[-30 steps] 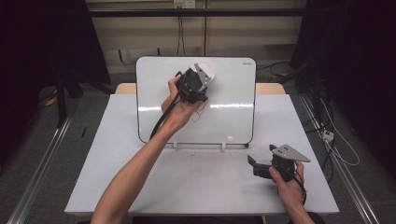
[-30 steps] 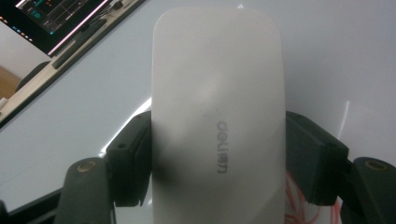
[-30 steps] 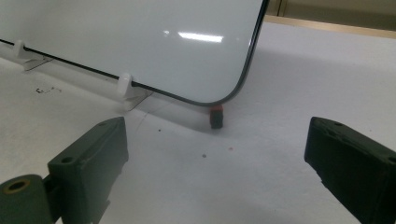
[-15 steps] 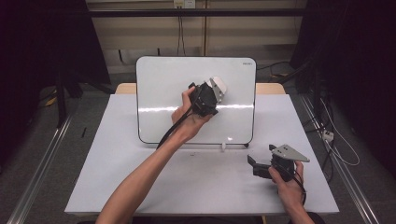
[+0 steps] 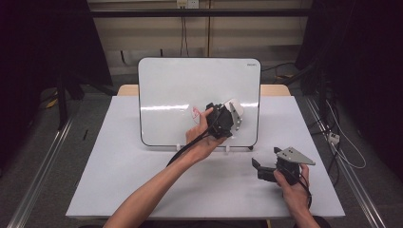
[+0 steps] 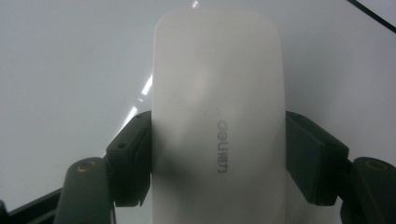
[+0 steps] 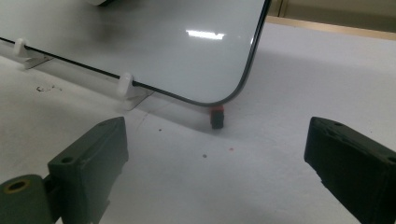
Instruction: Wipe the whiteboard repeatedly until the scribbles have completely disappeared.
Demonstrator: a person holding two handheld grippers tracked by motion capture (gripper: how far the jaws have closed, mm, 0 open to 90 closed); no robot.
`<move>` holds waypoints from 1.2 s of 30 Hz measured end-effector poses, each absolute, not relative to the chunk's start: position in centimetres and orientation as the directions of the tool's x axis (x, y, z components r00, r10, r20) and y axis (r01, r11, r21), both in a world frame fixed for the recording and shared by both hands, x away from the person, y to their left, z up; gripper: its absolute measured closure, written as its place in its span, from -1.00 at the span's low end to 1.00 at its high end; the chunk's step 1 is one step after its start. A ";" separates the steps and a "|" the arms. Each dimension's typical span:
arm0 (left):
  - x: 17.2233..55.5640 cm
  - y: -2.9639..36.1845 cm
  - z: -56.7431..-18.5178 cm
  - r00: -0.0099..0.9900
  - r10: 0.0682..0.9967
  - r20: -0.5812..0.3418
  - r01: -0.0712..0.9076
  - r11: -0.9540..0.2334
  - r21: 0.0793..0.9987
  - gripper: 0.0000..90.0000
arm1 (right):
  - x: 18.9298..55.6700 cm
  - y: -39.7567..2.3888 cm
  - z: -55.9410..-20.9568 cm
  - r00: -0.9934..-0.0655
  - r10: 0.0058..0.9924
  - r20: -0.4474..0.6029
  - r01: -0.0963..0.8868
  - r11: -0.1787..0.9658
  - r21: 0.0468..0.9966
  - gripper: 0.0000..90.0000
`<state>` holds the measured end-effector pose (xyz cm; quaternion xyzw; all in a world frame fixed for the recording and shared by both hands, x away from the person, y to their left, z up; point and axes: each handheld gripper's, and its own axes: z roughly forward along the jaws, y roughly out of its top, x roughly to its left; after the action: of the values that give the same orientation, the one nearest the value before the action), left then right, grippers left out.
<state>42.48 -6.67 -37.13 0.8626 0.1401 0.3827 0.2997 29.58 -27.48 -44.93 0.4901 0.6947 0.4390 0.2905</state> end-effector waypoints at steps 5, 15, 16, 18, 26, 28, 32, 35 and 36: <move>43.2 -6.4 -36.2 0.677 0.484 0.554 0.028 -0.770 0.637 -0.31 | 29.6 -27.5 -44.9 -0.349 0.936 0.030 0.426 0.130 0.895 -0.86; 45.7 -3.6 -33.7 0.652 0.550 0.522 0.064 -0.726 0.685 -0.31 | 29.6 -27.5 -44.9 -0.351 0.936 0.031 0.426 0.130 0.895 -0.86; 45.9 -3.1 -33.5 0.647 0.559 0.519 0.072 -0.722 0.688 -0.31 | 29.5 -27.5 -44.9 -0.351 0.936 0.031 0.426 0.130 0.895 -0.86; 46.2 -2.4 -33.2 0.642 0.571 0.512 0.080 -0.714 0.695 -0.31 | 29.5 -27.5 -44.9 -0.351 0.936 0.031 0.427 0.130 0.895 -0.86; 47.2 0.3 -32.3 0.624 0.625 0.470 0.118 -0.669 0.734 -0.31 | 29.5 -27.5 -44.9 -0.350 0.936 0.032 0.429 0.129 0.894 -0.86; 47.5 1.0 -32.1 0.617 0.643 0.453 0.131 -0.652 0.747 -0.31 | 29.6 -27.5 -44.9 -0.349 0.936 0.032 0.429 0.129 0.894 -0.86; 48.0 2.2 -31.7 0.604 0.658 0.450 0.134 -0.640 0.756 -0.31 | 29.6 -27.5 -44.9 -0.350 0.936 0.033 0.430 0.129 0.894 -0.86; 48.1 3.0 -31.5 0.597 0.676 0.432 0.153 -0.624 0.766 -0.31 | 29.6 -27.5 -45.0 -0.349 0.937 0.033 0.430 0.129 0.893 -0.86; 48.1 3.2 -31.5 0.593 0.679 0.433 0.158 -0.626 0.764 -0.31 | 29.6 -27.5 -45.0 -0.349 0.937 0.034 0.430 0.128 0.893 -0.86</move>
<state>48.14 3.22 -31.49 0.8213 0.2547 0.3722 0.3494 29.58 -27.51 -44.95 0.4927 0.6937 0.4395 0.2880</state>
